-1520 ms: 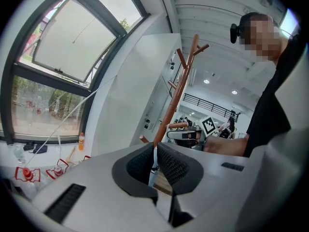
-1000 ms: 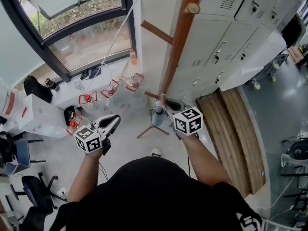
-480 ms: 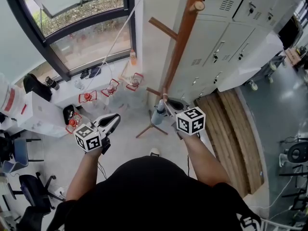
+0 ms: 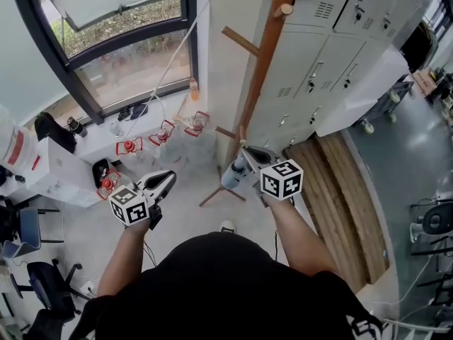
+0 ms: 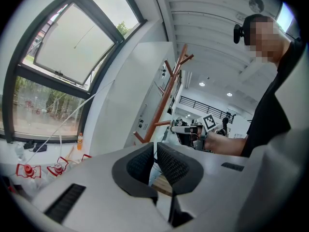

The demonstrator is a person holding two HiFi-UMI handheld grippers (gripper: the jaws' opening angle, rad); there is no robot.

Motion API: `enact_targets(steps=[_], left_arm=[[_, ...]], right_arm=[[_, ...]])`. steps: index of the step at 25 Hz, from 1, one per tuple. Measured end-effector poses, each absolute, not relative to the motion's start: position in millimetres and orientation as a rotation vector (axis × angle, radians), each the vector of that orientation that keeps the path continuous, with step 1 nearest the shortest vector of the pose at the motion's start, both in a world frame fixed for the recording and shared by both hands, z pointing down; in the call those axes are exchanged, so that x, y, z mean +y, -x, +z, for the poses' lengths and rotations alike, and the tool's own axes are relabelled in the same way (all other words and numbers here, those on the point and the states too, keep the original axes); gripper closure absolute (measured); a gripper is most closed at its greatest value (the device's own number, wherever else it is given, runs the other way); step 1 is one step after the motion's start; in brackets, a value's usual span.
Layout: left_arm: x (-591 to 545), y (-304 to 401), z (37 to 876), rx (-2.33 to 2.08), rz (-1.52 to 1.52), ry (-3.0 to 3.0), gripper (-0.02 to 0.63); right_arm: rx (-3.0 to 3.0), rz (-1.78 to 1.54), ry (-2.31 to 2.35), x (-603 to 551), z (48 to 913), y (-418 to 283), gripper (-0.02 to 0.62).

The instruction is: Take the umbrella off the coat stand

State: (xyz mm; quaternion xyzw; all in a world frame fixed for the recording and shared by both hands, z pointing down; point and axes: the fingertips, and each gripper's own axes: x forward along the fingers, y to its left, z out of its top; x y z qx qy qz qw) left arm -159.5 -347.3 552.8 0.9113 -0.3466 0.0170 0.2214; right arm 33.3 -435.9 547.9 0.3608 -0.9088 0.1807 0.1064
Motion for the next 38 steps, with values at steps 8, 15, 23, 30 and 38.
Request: enact_targets(steps=[8,15,23,30,38], left_arm=[[-319,164,538,-0.947,0.033,-2.549,0.569],[-291,170,534,-0.936,0.038,-2.568,0.569],[-263,170,520,-0.9,0.038,-2.616,0.569],[-234,167,515,-0.857,0.065,-2.652,0.569],[-211,161,509,-0.806,0.076,-2.683,0.569]], right_arm=[[-2.683,0.52,-1.098,-406,535,-34,0.58],[-2.686,0.511,-1.132,-375,527,-34,0.58],[-2.678,0.5,-1.191,-333,517,-45,0.58],[-2.657,0.468,-1.232,-293,510,-54,0.58],[-2.635,0.47,-1.301,-251,509,-70,0.58]])
